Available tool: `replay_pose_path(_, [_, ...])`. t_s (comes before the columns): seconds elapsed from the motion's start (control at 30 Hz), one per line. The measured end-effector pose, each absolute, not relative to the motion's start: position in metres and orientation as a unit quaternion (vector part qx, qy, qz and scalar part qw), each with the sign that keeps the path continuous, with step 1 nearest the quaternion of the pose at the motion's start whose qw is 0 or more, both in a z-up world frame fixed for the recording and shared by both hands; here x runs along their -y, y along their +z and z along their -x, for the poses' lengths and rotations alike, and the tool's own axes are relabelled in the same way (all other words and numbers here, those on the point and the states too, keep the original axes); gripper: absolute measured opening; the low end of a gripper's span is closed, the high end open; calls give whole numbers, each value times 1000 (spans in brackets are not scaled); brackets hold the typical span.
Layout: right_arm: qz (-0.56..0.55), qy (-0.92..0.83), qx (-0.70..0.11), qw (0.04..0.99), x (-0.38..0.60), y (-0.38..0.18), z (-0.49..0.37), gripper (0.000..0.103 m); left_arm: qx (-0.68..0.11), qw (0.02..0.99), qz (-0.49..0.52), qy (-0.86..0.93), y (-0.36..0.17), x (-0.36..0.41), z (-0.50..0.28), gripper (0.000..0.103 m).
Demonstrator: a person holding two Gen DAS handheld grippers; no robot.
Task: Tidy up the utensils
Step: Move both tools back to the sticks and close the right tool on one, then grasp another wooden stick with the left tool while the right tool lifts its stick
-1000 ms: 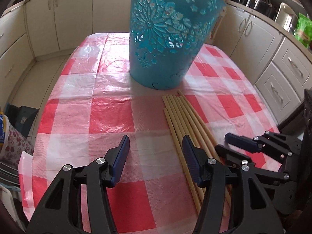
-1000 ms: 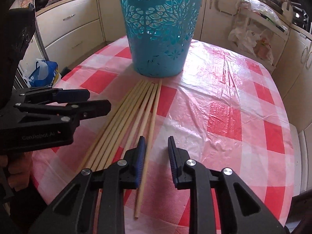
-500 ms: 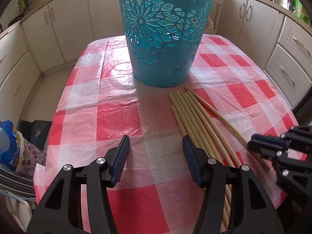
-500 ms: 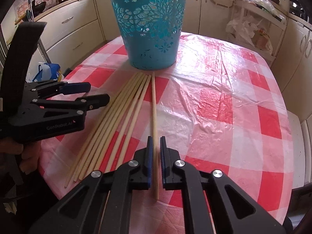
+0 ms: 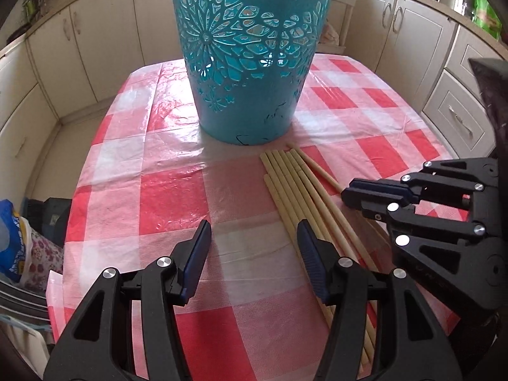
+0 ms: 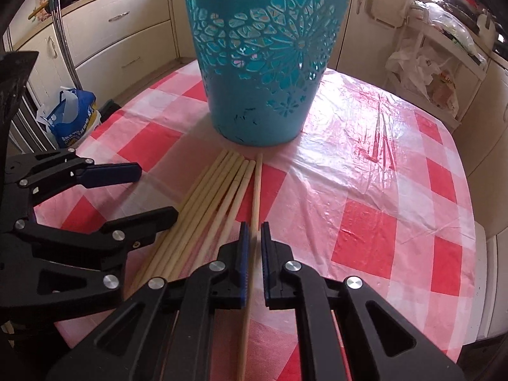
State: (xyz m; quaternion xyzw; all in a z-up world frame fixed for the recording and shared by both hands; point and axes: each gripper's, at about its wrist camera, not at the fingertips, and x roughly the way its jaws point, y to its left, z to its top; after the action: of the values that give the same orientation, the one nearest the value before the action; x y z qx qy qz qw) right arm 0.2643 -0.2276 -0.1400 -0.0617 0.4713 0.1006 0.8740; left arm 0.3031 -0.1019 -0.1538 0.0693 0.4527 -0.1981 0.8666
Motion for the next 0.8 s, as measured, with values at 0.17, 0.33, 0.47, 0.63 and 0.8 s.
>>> replay_pose_path(0.17, [6, 76, -475, 877, 252, -140, -259, 8, -451, 870, -90, -180, -156, 106, -305, 54])
replay_pose_path(0.33, [-40, 76, -479, 874, 267, -140, -240, 8, -449, 869, -102, -180, -157, 111, -309, 54])
replay_pose_path(0.47, [-17, 84, -479, 873, 264, -138, -241, 13, -438, 865, -118, -216, -156, 118, -312, 41])
replay_pose_path(0.63, [27, 92, -472, 877, 252, -137, -256, 29, -431, 838, -160, -293, -155, 125, -317, 25])
replay_pose_path(0.8, [0, 72, -478, 875, 259, -141, -264, 9, -399, 811, -230, -359, -153, 127, -316, 11])
